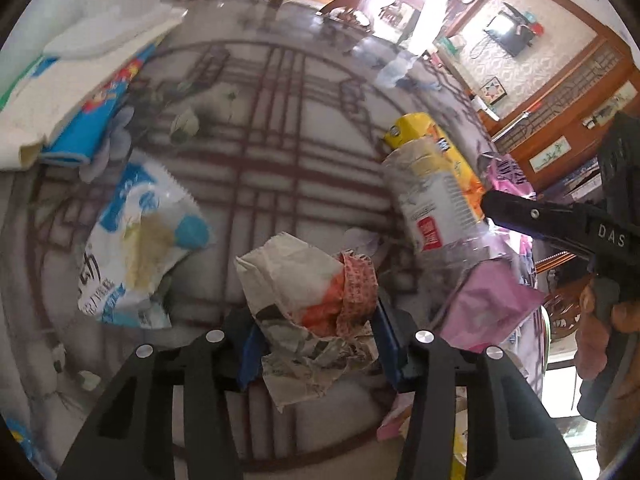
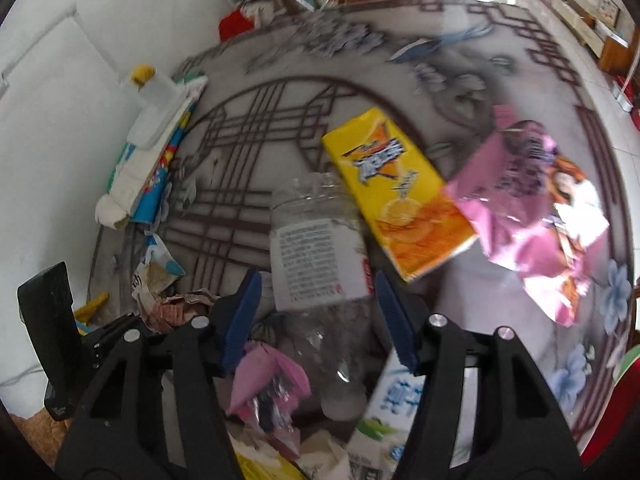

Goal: Collect trash
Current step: 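Grasp a crumpled paper wad with the left tool while the right tool grasps the plastic water bottle, then carry the paper wad and water bottle over the red bucket with both tools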

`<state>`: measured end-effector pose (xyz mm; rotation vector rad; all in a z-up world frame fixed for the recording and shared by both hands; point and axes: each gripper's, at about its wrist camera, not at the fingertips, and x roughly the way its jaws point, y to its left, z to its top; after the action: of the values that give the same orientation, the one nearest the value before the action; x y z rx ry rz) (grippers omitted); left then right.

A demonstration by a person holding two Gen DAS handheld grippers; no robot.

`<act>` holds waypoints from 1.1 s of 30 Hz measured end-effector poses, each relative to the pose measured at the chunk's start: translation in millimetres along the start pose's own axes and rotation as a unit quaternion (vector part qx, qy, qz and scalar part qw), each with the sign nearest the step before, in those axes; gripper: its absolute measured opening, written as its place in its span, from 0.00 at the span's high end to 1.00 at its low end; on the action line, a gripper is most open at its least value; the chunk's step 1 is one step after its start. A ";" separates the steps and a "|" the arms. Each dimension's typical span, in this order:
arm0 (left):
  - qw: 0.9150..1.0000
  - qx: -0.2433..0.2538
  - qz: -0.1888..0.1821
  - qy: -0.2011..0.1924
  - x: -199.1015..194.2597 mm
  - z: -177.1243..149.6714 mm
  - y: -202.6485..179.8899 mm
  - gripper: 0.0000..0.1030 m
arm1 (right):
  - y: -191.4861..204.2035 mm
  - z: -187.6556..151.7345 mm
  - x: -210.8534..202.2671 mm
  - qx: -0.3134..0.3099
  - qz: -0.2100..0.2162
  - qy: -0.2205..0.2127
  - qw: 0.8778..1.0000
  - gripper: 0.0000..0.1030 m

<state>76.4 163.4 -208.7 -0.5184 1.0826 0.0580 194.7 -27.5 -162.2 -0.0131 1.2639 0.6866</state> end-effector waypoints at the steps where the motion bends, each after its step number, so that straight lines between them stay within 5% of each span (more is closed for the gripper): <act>1: 1.000 -0.002 -0.001 -0.002 0.2 -0.7 0.7 0.53 | 2.1 1.0 5.2 -0.003 -0.002 0.007 1.000 0.43; 8: 1.000 -0.012 -0.003 -0.006 3.6 0.2 4.3 0.48 | 4.4 -3.0 34.9 -0.009 -0.015 0.048 0.999 0.47; 11: 1.000 -0.002 -0.005 -0.012 0.3 0.0 1.6 0.57 | 5.7 -4.5 28.5 -0.014 -0.013 0.036 0.999 0.55; 24: 0.997 0.029 -0.017 -0.067 -42.7 1.9 -28.9 0.59 | 18.4 -6.4 -89.7 -0.017 -0.002 -0.124 0.992 0.56; 33: 0.991 0.077 -0.042 -0.097 -75.1 -11.6 -72.6 0.59 | 1.9 -55.6 -155.1 0.015 -0.019 -0.185 0.982 0.56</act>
<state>52.2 109.9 -121.7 -0.4103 0.8662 -0.0478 125.0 -119.0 -44.1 0.1104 0.9132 0.6047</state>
